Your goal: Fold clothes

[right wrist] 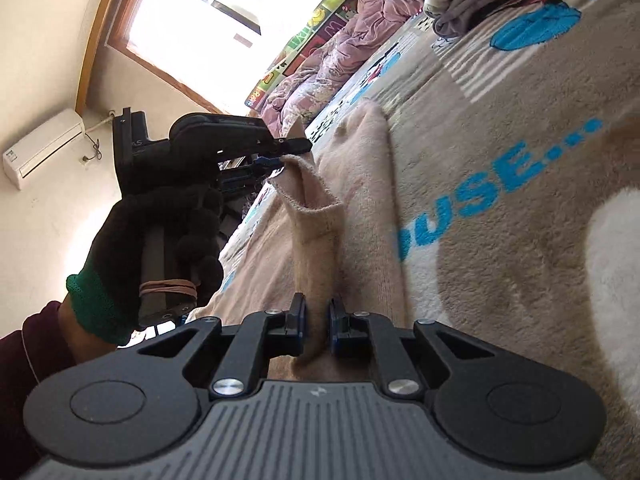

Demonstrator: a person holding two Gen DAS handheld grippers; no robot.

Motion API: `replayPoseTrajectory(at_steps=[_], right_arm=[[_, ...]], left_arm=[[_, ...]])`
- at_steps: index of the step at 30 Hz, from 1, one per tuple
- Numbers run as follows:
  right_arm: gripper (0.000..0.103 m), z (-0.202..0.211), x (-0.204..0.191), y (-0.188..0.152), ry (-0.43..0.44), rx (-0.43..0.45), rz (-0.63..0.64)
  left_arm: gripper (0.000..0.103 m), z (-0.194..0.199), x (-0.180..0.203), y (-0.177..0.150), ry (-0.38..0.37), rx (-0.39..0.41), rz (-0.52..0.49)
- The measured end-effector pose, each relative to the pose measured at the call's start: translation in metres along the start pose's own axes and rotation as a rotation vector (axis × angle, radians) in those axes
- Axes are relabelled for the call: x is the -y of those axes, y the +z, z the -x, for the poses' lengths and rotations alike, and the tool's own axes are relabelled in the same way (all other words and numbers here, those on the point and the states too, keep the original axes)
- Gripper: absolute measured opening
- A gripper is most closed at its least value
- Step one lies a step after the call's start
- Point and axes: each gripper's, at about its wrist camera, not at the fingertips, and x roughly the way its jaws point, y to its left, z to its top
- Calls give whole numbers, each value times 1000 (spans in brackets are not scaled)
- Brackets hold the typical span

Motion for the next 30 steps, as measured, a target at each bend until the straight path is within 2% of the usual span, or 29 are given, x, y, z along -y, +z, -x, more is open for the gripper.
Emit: replayPoseTrajectory(at_steps=[2,6,7,10,11,12,13,14,16,19,20,21,23,27,30], right_arm=[[13,-4,2,0,2,-10,-21],[13,-9,-4,-1,-18,-27,28],[13,-11,-9,-2,-29,-35,68],[14,-17,-39,-12,-86,-57,303],[14,-20,-43,-15,-94,-67,336],[14,-20,-40,-13,-92,-66,305],[15,-20,-38,-12,-90,-65,275],[14,-20,-35,-11,-87,-63,242],[15,-13,-27,-7,-81,-49,174],[31,-5,-21,-5,-60,-23,121],[38,-3,-19,-5,-46,-9,91],[40,-2,-17,-4,-37,-2,68],[40,-6,-21,-4,-53,-17,108],[40,-13,-39,-12,-105,-57,307],[40,-11,-51,-21,-132,-81,420]], left_arm=[[6,-9,11,-2,17,-17,-58],[6,-20,27,-5,47,-36,-153],[6,-22,30,-6,60,-38,-170],[8,-33,36,-7,44,-76,-194],[14,-35,36,-7,31,-84,-195],[28,-35,36,-7,13,-85,-188],[36,-32,33,-5,-10,-74,-170],[40,-23,28,-4,-34,-46,-136],[40,-1,15,-3,-73,12,-61],[38,24,-3,-10,-92,62,-11],[38,26,-4,-15,-90,57,-20],[38,26,-3,-21,-86,43,-43],[38,22,2,-34,-77,8,-95],[44,1,21,-62,-18,-26,-309],[44,4,21,-54,-10,-40,-285]])
